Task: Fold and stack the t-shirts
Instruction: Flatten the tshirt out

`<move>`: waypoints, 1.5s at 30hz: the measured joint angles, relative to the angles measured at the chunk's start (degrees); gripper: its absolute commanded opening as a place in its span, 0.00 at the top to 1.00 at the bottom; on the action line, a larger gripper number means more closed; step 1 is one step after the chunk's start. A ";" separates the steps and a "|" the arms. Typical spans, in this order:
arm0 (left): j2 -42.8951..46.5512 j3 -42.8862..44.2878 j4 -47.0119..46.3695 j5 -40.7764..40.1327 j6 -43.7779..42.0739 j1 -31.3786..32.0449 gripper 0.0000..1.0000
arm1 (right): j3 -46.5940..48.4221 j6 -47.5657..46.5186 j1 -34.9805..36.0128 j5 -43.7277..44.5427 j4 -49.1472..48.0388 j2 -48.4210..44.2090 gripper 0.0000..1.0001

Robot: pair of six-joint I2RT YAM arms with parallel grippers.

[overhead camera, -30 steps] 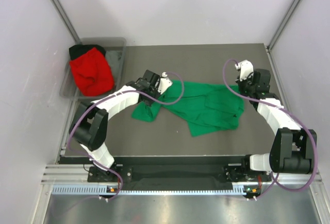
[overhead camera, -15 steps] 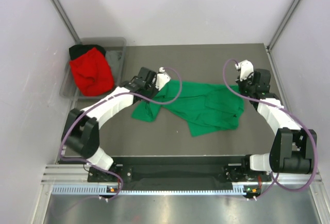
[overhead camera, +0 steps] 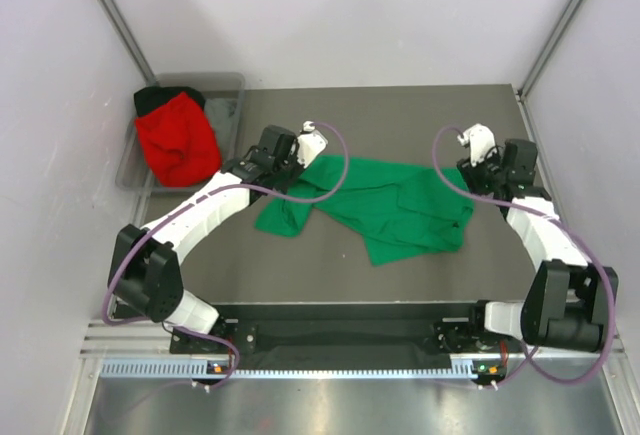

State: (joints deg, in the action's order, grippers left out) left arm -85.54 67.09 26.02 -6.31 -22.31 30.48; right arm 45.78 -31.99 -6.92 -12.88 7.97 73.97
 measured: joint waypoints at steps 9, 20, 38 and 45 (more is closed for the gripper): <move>-0.20 -0.02 0.00 0.44 0.39 0.00 1.00 | -2.19 -9.55 0.02 -7.91 9.73 3.69 0.55; -0.37 -0.24 -0.04 0.33 1.03 0.00 1.00 | -0.72 -10.25 0.02 -9.75 14.01 12.85 0.55; -0.79 -1.11 -0.11 -0.15 1.22 0.00 1.00 | -0.76 -10.40 0.02 -9.81 14.60 12.39 0.58; -0.79 -1.25 -0.15 -0.48 1.22 0.00 1.00 | -0.76 -10.14 0.02 -8.90 14.73 13.00 0.75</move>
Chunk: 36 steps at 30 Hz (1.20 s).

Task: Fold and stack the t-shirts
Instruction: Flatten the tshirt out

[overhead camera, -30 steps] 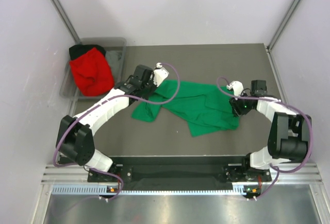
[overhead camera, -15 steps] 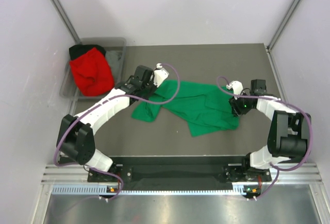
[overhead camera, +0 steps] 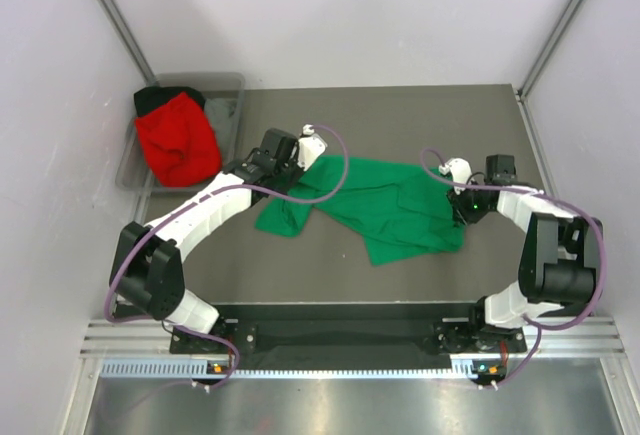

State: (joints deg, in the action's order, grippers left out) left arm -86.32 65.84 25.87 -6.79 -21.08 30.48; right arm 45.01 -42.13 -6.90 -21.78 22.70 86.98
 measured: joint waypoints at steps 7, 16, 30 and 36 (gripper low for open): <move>0.00 -0.50 -0.13 -0.17 0.00 0.00 1.00 | 0.00 0.42 0.00 0.48 0.11 -1.07 0.80; 0.02 -0.52 -0.20 -0.72 -0.02 0.00 1.00 | 0.00 1.81 0.00 0.76 0.02 -7.98 1.00; 11.98 5.53 2.67 -5.55 -5.18 0.00 1.00 | 12.15 11.63 0.00 7.34 -1.40 -31.89 1.00; 17.70 13.11 6.29 -6.21 -7.21 0.00 1.00 | 22.67 15.41 -0.02 12.74 -2.05 -38.82 1.00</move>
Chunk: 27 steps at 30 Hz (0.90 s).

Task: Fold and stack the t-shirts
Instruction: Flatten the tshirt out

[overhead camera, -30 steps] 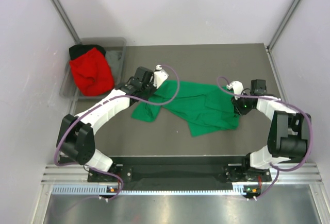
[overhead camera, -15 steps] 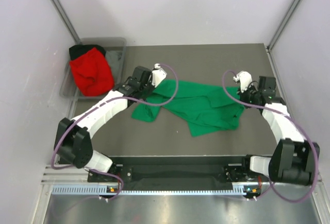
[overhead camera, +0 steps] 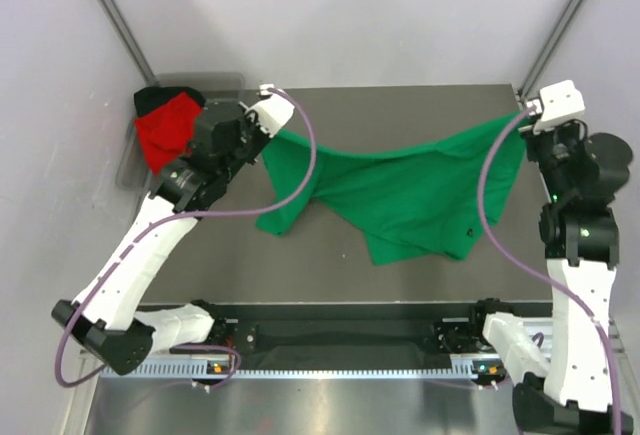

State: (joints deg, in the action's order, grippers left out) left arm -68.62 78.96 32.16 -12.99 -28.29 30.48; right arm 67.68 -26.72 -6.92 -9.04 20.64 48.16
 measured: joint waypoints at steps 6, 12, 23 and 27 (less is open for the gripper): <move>3.39 8.46 4.02 -0.63 -3.21 0.00 1.00 | 6.88 0.96 0.00 7.13 1.79 -4.96 1.00; 8.50 12.70 5.53 -1.42 -5.03 0.07 1.00 | 12.52 -0.37 0.00 13.60 4.07 -9.20 1.00; 12.11 20.17 6.01 -0.17 -6.43 0.07 1.00 | 24.17 -1.20 0.02 17.11 5.09 -10.14 1.00; 12.24 17.70 4.83 -0.59 -8.31 0.04 1.00 | 22.08 -1.90 0.02 17.97 2.36 -8.72 1.00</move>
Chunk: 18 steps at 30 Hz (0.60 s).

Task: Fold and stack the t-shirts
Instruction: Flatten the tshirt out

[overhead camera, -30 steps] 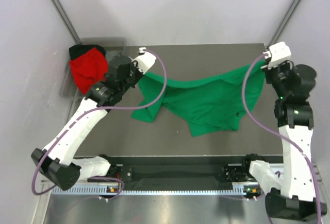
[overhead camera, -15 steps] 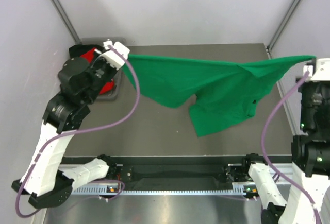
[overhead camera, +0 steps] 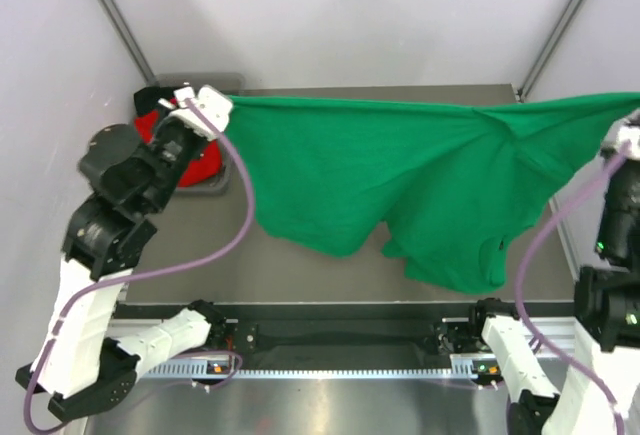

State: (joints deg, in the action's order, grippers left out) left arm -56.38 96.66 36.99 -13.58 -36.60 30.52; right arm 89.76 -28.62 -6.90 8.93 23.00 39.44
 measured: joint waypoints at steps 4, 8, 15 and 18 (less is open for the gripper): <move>0.33 -11.08 -4.00 -2.05 -2.80 0.00 1.00 | -7.21 -1.27 0.00 0.66 -3.28 2.69 1.00; -2.64 -22.53 -8.57 -3.67 -5.16 -0.31 1.00 | -15.17 -2.86 0.00 0.96 -5.27 8.85 1.00; -19.23 -28.09 -17.35 -3.30 -5.79 -5.95 1.00 | -25.62 -4.48 0.02 1.49 -8.94 22.08 1.00; -25.81 -26.64 -19.96 -3.19 -5.53 -7.98 1.00 | -25.59 -4.59 0.04 1.49 -10.67 26.43 1.00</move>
State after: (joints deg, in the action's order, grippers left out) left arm -82.19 70.02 17.04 -16.78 -42.13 22.55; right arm 64.16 -33.21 -6.85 10.41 12.34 65.87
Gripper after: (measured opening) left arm 0.012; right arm 0.012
